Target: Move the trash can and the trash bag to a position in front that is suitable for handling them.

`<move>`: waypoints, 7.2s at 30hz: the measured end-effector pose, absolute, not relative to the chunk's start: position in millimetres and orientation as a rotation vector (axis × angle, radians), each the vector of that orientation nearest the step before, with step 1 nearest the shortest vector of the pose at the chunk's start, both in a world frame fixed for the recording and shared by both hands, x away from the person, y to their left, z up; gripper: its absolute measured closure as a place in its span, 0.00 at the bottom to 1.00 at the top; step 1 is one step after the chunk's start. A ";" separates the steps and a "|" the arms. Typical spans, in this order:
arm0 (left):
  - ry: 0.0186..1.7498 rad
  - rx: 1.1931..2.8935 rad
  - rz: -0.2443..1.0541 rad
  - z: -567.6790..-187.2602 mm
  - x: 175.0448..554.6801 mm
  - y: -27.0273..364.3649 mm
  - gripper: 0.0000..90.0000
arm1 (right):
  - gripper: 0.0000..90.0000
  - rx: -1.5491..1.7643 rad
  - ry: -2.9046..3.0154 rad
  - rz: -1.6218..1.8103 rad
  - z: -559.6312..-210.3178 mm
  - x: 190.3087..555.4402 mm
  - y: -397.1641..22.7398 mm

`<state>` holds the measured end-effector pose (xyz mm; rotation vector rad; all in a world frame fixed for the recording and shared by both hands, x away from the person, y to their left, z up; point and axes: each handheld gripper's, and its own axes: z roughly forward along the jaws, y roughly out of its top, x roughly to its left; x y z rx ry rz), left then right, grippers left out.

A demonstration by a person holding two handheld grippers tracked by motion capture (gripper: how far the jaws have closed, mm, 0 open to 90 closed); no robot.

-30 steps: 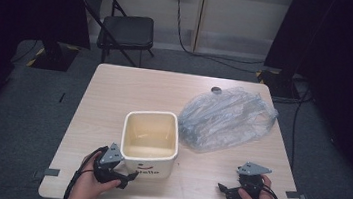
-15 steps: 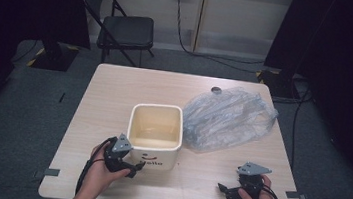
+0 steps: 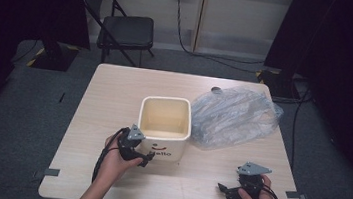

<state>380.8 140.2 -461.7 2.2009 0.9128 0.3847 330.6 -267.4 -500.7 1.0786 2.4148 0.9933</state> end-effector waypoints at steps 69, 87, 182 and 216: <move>1.562 2.291 0.026 -320.5 429.2 167.9 0.23 | 0.00 1.075 2.416 0.994 -500.7 331.1 -267.4; 1.787 2.179 0.065 -322.2 448.0 128.7 0.46 | 0.00 1.074 2.416 0.994 -500.7 331.1 -267.4; 1.989 1.736 0.256 -340.0 413.6 291.5 0.91 | 0.00 1.081 2.413 0.995 -500.7 331.6 -266.4; 2.036 1.813 0.232 -430.1 406.5 283.3 0.90 | 0.00 1.082 2.414 0.993 -500.7 331.5 -266.4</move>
